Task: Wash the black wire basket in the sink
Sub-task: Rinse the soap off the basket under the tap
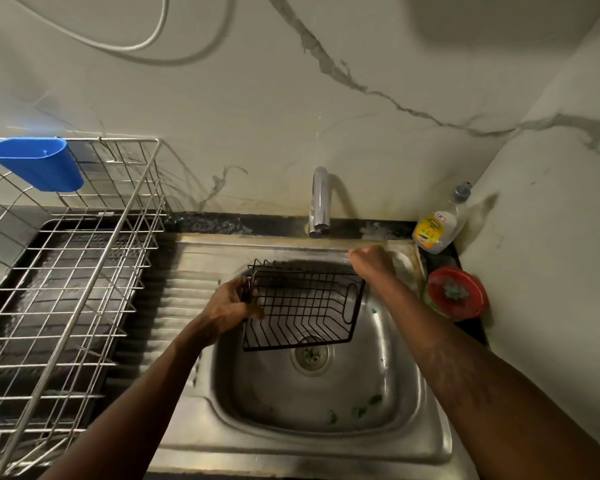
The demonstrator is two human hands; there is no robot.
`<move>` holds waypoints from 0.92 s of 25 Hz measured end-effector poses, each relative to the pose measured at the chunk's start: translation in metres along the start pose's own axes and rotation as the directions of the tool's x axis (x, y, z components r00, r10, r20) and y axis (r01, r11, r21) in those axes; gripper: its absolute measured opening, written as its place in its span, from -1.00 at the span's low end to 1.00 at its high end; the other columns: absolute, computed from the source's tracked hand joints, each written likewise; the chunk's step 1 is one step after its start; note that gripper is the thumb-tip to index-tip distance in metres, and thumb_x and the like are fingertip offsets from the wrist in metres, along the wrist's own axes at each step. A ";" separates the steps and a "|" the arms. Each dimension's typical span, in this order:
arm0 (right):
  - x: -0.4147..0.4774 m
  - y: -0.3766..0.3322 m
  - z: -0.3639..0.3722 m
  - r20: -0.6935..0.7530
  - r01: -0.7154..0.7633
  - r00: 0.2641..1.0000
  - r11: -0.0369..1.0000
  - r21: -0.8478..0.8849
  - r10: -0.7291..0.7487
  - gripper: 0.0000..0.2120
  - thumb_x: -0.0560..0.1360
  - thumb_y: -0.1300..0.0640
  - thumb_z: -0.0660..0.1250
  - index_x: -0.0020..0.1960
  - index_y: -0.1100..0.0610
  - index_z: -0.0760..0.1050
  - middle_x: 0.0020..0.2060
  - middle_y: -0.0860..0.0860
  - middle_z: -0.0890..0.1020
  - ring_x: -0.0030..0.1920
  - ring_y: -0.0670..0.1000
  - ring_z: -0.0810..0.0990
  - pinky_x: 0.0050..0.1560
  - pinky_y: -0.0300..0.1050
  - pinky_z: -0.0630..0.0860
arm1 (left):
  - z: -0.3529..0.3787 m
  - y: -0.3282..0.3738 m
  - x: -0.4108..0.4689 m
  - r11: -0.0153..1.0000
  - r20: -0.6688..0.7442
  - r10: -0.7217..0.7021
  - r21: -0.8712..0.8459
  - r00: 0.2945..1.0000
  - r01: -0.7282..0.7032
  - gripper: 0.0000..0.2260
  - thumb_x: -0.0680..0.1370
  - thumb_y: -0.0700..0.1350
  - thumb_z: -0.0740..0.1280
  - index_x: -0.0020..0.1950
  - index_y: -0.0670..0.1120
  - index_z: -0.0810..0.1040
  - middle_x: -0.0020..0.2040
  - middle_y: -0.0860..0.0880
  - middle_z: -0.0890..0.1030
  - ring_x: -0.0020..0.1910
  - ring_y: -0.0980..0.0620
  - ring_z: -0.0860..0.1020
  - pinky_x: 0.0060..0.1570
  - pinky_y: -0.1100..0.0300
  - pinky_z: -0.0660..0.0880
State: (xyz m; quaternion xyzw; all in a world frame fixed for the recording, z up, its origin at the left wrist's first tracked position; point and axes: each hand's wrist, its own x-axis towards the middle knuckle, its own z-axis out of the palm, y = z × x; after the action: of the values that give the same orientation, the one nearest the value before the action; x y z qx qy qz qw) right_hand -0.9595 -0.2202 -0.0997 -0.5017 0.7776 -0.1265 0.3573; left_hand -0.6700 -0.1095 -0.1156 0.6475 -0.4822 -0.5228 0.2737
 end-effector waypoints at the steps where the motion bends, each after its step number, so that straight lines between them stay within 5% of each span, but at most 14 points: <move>1: -0.002 0.009 -0.001 0.104 -0.056 0.993 0.996 -0.071 0.063 -0.44 0.63 -0.24 0.18 0.40 0.16 0.49 0.37 0.23 0.54 0.33 0.24 0.54 0.33 0.12 0.49 | -0.005 0.000 -0.005 0.998 0.007 0.046 -0.032 0.999 -0.045 -0.47 0.17 -0.20 0.59 0.11 0.01 0.60 -0.02 -0.02 0.66 0.02 -0.12 0.65 -0.03 0.00 0.64; 3: -0.020 0.019 -0.010 0.398 -0.260 0.886 0.965 0.000 0.239 -0.10 0.51 -0.51 0.12 0.53 0.19 0.34 0.46 0.30 0.42 0.40 0.35 0.46 0.36 0.26 0.41 | -0.013 0.003 -0.015 0.988 0.024 0.130 -0.094 0.991 -0.127 -0.34 0.13 -0.28 0.59 0.18 0.07 0.58 0.05 0.05 0.65 0.06 -0.10 0.64 -0.01 -0.05 0.65; 5: -0.036 0.026 -0.019 0.636 -0.485 0.720 0.857 0.175 0.278 0.13 0.26 -0.68 0.19 0.43 0.23 0.43 0.33 0.38 0.51 0.22 0.44 0.59 0.23 0.43 0.48 | -0.018 0.010 -0.023 0.975 0.072 0.201 -0.106 0.977 -0.193 -0.23 0.21 -0.44 0.58 0.34 0.03 0.49 0.22 0.05 0.60 0.23 -0.05 0.61 0.09 -0.08 0.65; 6: -0.041 0.030 -0.022 0.675 -0.538 0.695 0.803 0.258 0.248 0.16 0.19 -0.70 0.23 0.34 0.26 0.47 0.27 0.38 0.56 0.14 0.45 0.63 0.18 0.48 0.50 | -0.019 0.015 -0.027 0.969 0.098 0.236 -0.098 0.967 -0.227 -0.20 0.25 -0.49 0.56 0.39 -0.01 0.44 0.27 0.06 0.57 0.29 0.02 0.57 0.14 -0.03 0.64; 10: -0.054 0.039 -0.026 0.663 -0.554 0.724 0.731 0.398 0.188 0.07 0.15 -0.66 0.36 0.24 0.23 0.59 0.17 0.25 0.67 0.07 0.37 0.70 0.12 0.35 0.57 | -0.023 0.032 -0.038 0.902 0.185 0.405 0.079 0.895 -0.424 -0.06 0.27 -0.50 0.56 0.56 -0.08 0.27 0.52 0.01 0.34 0.47 0.23 0.36 0.43 0.14 0.43; 12: -0.062 0.044 -0.026 0.671 -0.549 0.726 0.714 0.434 0.151 -0.08 0.19 -0.49 0.52 0.26 0.20 0.60 0.16 0.18 0.68 0.09 0.30 0.69 0.12 0.25 0.60 | -0.027 0.031 -0.036 0.786 0.183 0.513 0.290 0.838 -0.545 -0.05 0.30 -0.40 0.57 0.61 -0.09 0.22 0.66 0.11 0.06 0.62 0.25 -0.01 0.59 0.16 0.11; 14: -0.067 0.052 -0.025 0.645 -0.540 0.760 0.632 0.555 0.082 -0.29 0.24 -0.24 0.62 0.23 0.18 0.60 0.06 0.10 0.68 0.02 0.22 0.66 0.10 0.12 0.61 | -0.028 0.026 -0.035 0.767 0.078 0.547 0.354 0.834 -0.536 -0.05 0.37 -0.37 0.49 0.66 0.00 0.13 0.64 0.29 -0.09 0.64 0.14 -0.20 0.56 0.05 0.11; 15: -0.071 0.056 -0.023 0.632 -0.538 0.773 0.581 0.611 0.052 -0.38 0.25 -0.14 0.64 0.18 0.16 0.59 -0.02 0.10 0.66 -0.04 0.20 0.63 0.05 0.09 0.59 | -0.027 0.023 -0.039 0.844 0.005 0.486 0.259 0.874 -0.471 -0.05 0.42 -0.43 0.42 0.67 0.09 0.06 0.64 0.27 -0.06 0.66 0.04 -0.10 0.46 0.03 0.26; 17: -0.082 0.060 -0.020 0.591 -0.490 0.806 0.539 0.685 -0.019 -0.51 0.30 -0.07 0.63 0.12 0.13 0.59 -0.10 0.13 0.62 -0.12 0.19 0.62 0.00 0.06 0.55 | -0.018 0.018 -0.047 0.937 -0.057 0.207 -0.275 0.977 -0.215 -0.17 0.56 -0.50 0.24 0.67 0.12 0.04 0.62 -0.08 0.27 0.43 -0.15 0.46 0.15 0.04 0.56; 19: -0.095 0.062 -0.019 0.502 -0.370 0.860 0.568 0.735 -0.090 -0.54 0.32 -0.06 0.61 0.10 0.11 0.58 -0.10 0.14 0.60 -0.12 0.20 0.63 0.00 0.09 0.51 | -0.012 0.017 -0.056 0.751 -0.001 -0.045 -0.660 0.999 0.033 -0.44 0.68 -0.38 0.11 0.63 0.01 0.11 0.35 -0.32 0.55 0.10 -0.21 0.66 -0.08 -0.04 0.67; 21: -0.106 0.065 -0.019 0.386 -0.233 0.907 0.564 0.792 -0.169 -0.52 0.30 -0.03 0.62 0.15 0.08 0.60 0.02 0.11 0.60 -0.01 0.20 0.64 0.05 0.15 0.49 | -0.017 0.023 -0.062 0.652 0.017 -0.124 -0.752 0.992 0.094 -0.58 0.68 -0.26 0.07 0.55 -0.06 0.24 0.22 -0.33 0.60 0.06 -0.24 0.64 -0.02 -0.12 0.65; 23: -0.121 0.065 -0.019 0.222 -0.036 0.937 0.555 0.831 -0.271 -0.58 0.34 0.03 0.58 0.17 -0.01 0.61 0.10 0.00 0.63 0.13 0.14 0.63 0.07 0.10 0.53 | -0.022 0.033 -0.069 0.709 0.041 -0.086 -0.700 0.995 0.090 -0.68 0.67 -0.06 0.17 0.38 -0.15 0.44 0.14 -0.24 0.61 -0.03 -0.17 0.64 0.02 -0.09 0.58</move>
State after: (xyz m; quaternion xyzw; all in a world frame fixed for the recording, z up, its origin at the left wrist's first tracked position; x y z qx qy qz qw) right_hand -0.9879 -0.0874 -0.0703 -0.3413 0.5220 -0.4143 0.6629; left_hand -0.6594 -0.0629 -0.0522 0.5165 -0.2176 -0.6805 0.4719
